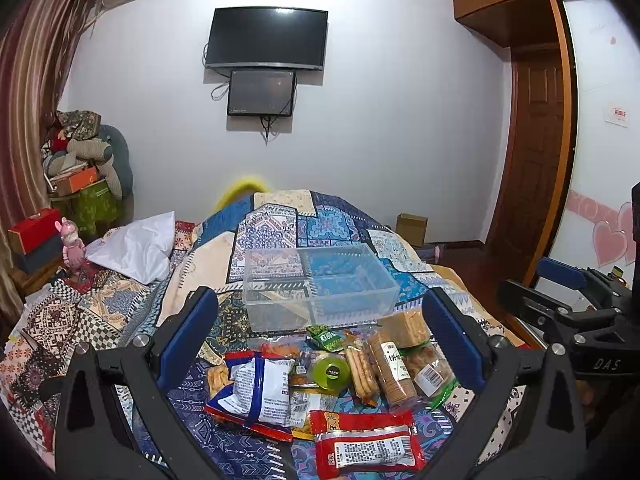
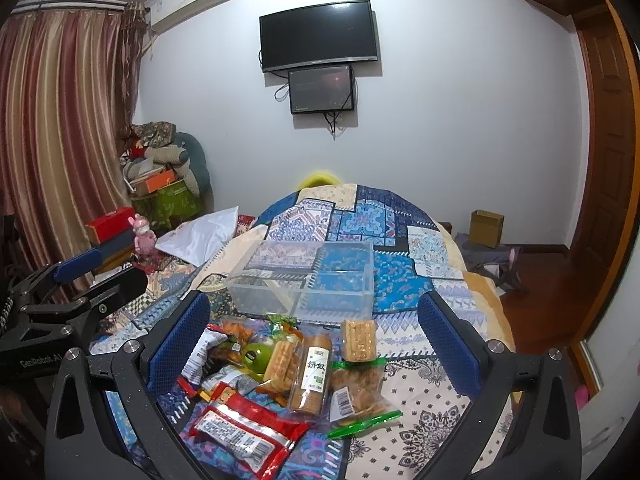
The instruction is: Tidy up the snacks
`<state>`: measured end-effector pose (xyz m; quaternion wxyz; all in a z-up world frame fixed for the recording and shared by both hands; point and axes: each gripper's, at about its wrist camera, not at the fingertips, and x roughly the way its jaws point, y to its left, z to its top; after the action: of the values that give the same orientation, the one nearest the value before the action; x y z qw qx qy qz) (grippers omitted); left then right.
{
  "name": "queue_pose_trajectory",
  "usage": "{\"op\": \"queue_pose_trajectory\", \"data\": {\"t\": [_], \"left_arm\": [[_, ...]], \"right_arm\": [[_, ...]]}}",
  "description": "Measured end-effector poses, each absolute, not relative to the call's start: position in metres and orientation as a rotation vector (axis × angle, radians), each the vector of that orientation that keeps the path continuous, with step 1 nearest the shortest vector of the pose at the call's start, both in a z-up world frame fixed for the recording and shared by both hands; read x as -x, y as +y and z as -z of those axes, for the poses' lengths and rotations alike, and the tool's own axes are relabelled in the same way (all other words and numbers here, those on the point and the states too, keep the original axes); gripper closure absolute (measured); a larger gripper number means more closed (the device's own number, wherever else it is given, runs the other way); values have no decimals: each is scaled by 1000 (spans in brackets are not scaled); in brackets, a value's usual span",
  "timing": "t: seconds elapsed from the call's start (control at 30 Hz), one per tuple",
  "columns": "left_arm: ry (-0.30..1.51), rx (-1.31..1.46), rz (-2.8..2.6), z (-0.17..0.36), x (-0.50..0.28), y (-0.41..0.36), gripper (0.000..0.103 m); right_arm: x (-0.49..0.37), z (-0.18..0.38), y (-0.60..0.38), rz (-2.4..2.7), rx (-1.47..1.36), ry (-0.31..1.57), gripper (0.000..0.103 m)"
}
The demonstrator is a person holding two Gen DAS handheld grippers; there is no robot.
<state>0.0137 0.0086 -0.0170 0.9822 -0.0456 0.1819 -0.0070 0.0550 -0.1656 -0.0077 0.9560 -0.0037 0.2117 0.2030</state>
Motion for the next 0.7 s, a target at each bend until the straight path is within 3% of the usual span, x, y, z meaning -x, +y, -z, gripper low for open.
{"op": "queue_pose_trajectory", "data": {"t": [0.3, 0.37, 0.53, 0.7], "left_arm": [[473, 119, 15, 47, -39, 22, 0], [510, 128, 2, 58, -46, 29, 5], [600, 123, -44, 88, -63, 45, 7], [694, 115, -66, 117, -81, 56, 6]], "right_arm": [[-78, 34, -165, -385, 26, 522, 0], [-82, 40, -166, -384, 36, 542, 0], [-99, 58, -168, -386, 41, 624, 0], [-118, 77, -171, -393, 29, 707, 7]]}}
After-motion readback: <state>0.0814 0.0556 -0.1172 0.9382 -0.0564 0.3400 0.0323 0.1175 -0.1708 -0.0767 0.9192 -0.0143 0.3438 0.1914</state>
